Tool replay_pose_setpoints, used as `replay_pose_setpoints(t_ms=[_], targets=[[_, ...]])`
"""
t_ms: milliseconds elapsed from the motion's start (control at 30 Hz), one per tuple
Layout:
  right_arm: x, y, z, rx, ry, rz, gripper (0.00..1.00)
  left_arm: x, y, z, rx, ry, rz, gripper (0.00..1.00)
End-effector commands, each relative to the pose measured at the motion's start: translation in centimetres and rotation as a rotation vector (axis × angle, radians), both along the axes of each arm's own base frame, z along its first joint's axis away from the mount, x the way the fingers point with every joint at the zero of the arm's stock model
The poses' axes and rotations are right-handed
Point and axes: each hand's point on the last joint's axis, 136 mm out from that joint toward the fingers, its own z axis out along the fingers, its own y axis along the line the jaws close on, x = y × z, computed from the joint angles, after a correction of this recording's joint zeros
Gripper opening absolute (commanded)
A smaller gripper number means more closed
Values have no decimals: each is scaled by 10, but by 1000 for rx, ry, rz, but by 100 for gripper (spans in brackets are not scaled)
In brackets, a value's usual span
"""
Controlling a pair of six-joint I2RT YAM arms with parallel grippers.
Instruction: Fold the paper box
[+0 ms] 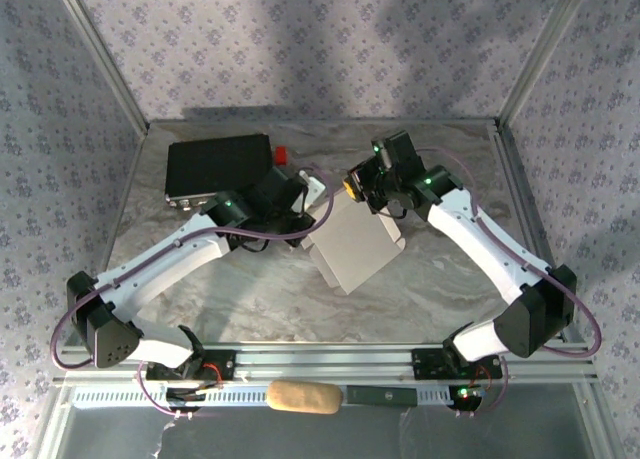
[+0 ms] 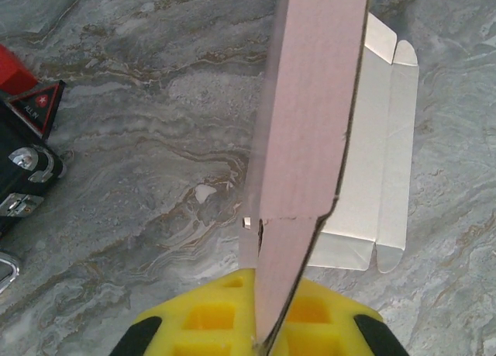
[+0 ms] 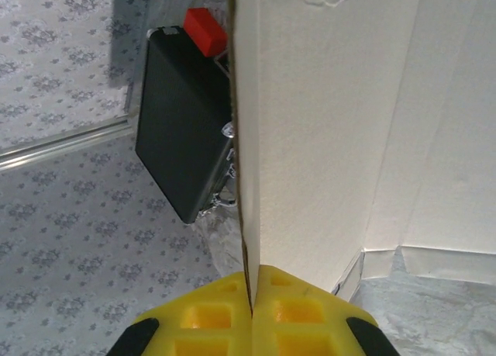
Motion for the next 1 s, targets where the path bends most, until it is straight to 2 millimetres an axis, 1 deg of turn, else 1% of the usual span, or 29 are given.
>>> replay_pose_setpoints(t_ms=[0, 33, 67, 100, 133, 167, 200, 233, 267, 300, 400, 467, 567, 667, 833, 967], targets=[[-2, -12, -7, -13, 24, -46, 0, -8, -2, 44, -152, -78, -4, 27], [-2, -13, -8, -16, 25, -51, 0, -13, 1, 54, -200, -84, 5, 37], [-2, -13, -8, -15, 27, -50, 0, -14, 2, 70, -263, -113, 14, 42], [-2, -14, -9, -15, 29, -50, 0, -17, 7, 84, -313, -131, 29, 47], [-1, -14, -9, -13, 31, -50, 0, -20, 12, 94, -351, -140, 35, 48], [-2, -13, -8, -11, 29, -48, 0, -20, 16, 101, -374, -141, 36, 46], [-1, -14, -8, -9, 29, -50, 0, -20, 20, 104, -383, -128, 36, 42], [-1, -14, -8, -10, 30, -47, 0, -17, 23, 103, -372, -112, 37, 37], [-1, -14, -7, -8, 30, -49, 0, -17, 26, 92, -324, -76, 37, 34], [-1, -13, -6, -4, 28, -50, 0, -12, 27, 79, -272, -42, 42, 30], [-1, -13, -6, 0, 32, -50, 0, -6, 17, 52, -191, 37, 15, 24], [-3, -12, -7, 3, 35, -48, 0, -2, 10, 42, -176, 59, 2, 23], [-3, -12, -7, 8, 40, -46, 0, 2, 1, 35, -173, 75, -18, 23], [-4, -13, -6, 11, 39, -47, 0, 3, -5, 27, -158, 99, -28, 23], [-3, -14, -5, 15, 40, -51, 0, -2, -13, 20, -147, 105, -60, 23], [-3, -13, -6, 20, 44, -50, 0, -4, -15, 17, -149, 102, -63, 29]])
